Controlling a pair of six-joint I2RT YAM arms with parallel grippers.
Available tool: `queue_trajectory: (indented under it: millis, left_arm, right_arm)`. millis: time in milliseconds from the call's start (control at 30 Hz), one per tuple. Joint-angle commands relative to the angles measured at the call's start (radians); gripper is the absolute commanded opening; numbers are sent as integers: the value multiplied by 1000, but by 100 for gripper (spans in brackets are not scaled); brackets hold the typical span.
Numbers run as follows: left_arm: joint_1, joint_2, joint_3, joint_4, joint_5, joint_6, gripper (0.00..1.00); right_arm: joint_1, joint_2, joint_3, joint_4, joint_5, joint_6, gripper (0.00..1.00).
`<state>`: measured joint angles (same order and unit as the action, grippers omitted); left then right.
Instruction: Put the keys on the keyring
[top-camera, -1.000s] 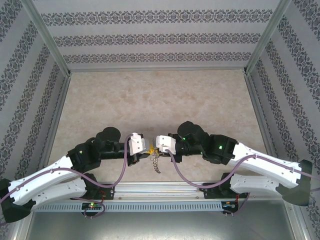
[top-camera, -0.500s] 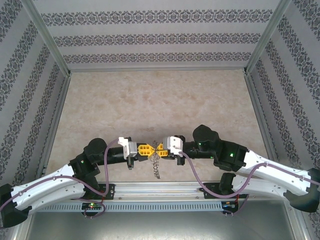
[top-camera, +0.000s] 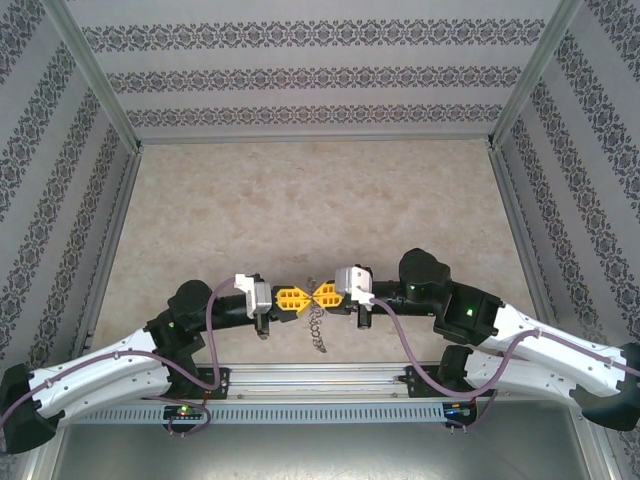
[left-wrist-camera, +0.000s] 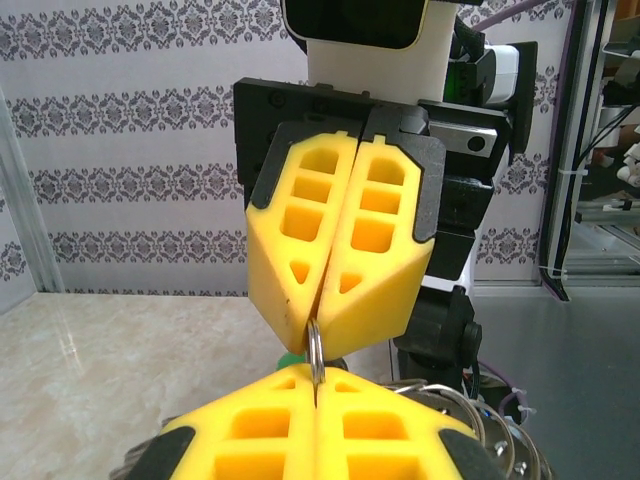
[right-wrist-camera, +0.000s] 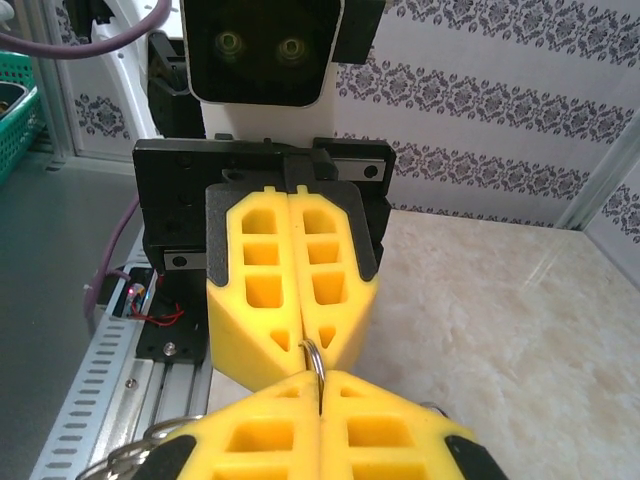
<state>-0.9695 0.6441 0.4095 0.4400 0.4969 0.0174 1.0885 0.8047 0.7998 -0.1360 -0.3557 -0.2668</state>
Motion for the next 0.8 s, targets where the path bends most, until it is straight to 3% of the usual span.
queue_trajectory:
  millis: [0,133,467,633,767]
  left_arm:
    - [-9,-44,32,-11,17,5,0]
    - [-9,-66,43,-53,14,10,0]
    - [-9,-43,56,-62,18,20,0]
    - [-9,-41,65,-79,11,28,0]
    - [-9,-40,129,-270,-61,79,3]
  right_arm:
    - [-6,13,18,-28,32,-10,11]
    - [-7,8,9,-33,23,-12,23]
    - [-11,25,15,-16,-28,-16,21]
    - [-12,35,25,-29,-28,-23,0]
    - [-12,37,53,-88,23,-54,0]
